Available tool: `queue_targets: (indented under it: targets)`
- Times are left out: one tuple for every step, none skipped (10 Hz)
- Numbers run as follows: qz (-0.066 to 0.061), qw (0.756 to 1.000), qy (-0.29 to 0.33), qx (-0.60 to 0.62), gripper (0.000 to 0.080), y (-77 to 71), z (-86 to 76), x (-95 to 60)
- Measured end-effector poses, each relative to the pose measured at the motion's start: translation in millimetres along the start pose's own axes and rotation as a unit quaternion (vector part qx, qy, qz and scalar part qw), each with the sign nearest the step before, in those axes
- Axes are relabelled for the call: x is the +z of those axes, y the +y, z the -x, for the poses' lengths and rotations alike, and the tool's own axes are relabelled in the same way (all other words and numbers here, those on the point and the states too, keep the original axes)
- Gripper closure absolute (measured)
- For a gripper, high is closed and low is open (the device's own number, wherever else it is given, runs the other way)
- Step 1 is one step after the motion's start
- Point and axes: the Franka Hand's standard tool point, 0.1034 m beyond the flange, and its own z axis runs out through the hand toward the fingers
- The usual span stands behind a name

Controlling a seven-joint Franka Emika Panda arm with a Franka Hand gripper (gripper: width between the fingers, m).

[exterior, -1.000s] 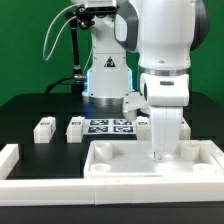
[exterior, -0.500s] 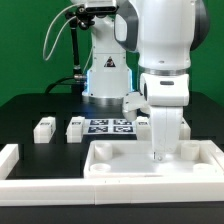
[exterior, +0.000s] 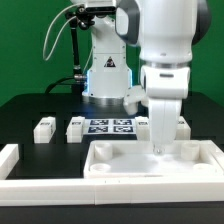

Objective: Assemble desk

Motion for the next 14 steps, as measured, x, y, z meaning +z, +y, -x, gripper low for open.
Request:
queue_targets:
  targets:
    - [0.002, 1.000, -0.004, 0.029, 0.0151, -8.7, -3.9, -9.8]
    - [-0.002, 0.997, -0.013, 0.078, 0.0151, -16.1, -10.4, -19.2]
    - [-0.002, 0.987, -0.020, 0.160, 0.0151, -20.8, -22.9, -26.2]
    - [0.001, 0.982, -0.019, 0.187, 0.0151, -18.6, -31.5, -30.9]
    - [-0.001, 0.976, -0.019, 0.217, 0.0151, -19.5, -29.2, -28.8]
    - [-0.001, 0.969, -0.019, 0.246, 0.0151, -19.7, -29.5, -28.5]
    - [0.000, 0.964, -0.019, 0.264, 0.0151, -20.1, -30.5, -28.6]
    - [-0.002, 0.952, -0.017, 0.305, 0.0151, -20.8, -31.7, -28.5]
    - [-0.002, 0.931, -0.018, 0.364, 0.0151, -23.2, -32.9, -27.4]
    - [-0.005, 0.892, -0.025, 0.451, 0.0151, -32.5, -35.1, -22.3]
    - [-0.003, 0.864, -0.028, 0.503, 0.0151, -39.3, -42.8, -20.6]
    - [-0.004, 0.809, -0.032, 0.587, 0.0151, -46.5, -51.9, -16.4]
    - [-0.016, 0.799, -0.029, 0.600, 0.0151, -49.3, -55.3, -11.0]
    - [-0.017, 0.805, -0.027, 0.592, 0.0151, -48.4, -55.0, -11.6]
